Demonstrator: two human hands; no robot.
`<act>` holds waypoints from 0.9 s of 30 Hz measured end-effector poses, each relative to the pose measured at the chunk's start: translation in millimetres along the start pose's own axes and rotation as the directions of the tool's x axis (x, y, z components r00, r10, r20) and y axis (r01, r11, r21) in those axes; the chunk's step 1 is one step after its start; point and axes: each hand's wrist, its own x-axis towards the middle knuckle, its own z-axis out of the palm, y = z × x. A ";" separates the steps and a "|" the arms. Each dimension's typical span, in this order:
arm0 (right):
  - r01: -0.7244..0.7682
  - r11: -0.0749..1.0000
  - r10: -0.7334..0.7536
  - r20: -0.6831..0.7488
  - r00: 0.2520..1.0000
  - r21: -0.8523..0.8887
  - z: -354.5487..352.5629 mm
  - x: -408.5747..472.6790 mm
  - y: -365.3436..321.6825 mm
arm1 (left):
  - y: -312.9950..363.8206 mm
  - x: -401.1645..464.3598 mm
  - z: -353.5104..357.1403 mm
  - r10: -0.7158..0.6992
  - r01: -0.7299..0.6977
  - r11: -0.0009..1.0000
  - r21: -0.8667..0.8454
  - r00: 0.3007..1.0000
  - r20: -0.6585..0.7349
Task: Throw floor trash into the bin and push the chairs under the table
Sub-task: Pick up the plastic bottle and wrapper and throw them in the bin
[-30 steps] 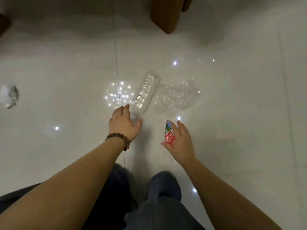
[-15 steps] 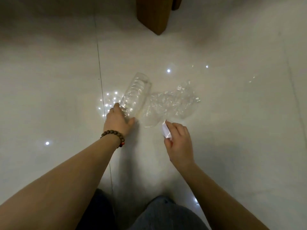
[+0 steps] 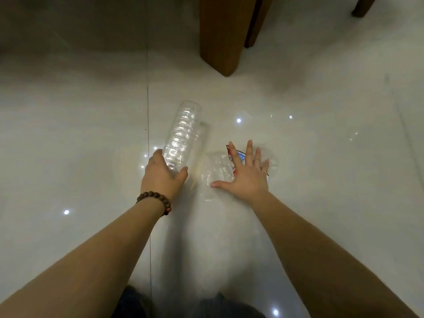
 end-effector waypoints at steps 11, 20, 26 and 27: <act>-0.002 0.997 0.018 -0.197 0.980 0.080 -6.0 -9.1 -17.7 | 7.5 -4.6 -14.2 -0.017 0.017 1.000 -0.009 1.000 0.004; 0.110 0.953 -0.015 -0.318 0.948 0.282 -182.2 -123.9 -100.6 | 85.0 -87.4 -169.6 -0.043 0.039 0.997 -0.061 0.998 -0.054; 0.182 0.944 -0.088 -0.324 0.942 0.274 -339.9 -226.4 -178.2 | 147.7 -176.4 -332.1 -0.086 0.071 0.992 -0.102 0.986 -0.145; 0.204 0.943 -0.113 -0.323 0.940 0.263 -365.5 -244.1 -190.7 | 157.3 -193.0 -358.3 -0.094 0.077 0.991 -0.108 0.982 -0.165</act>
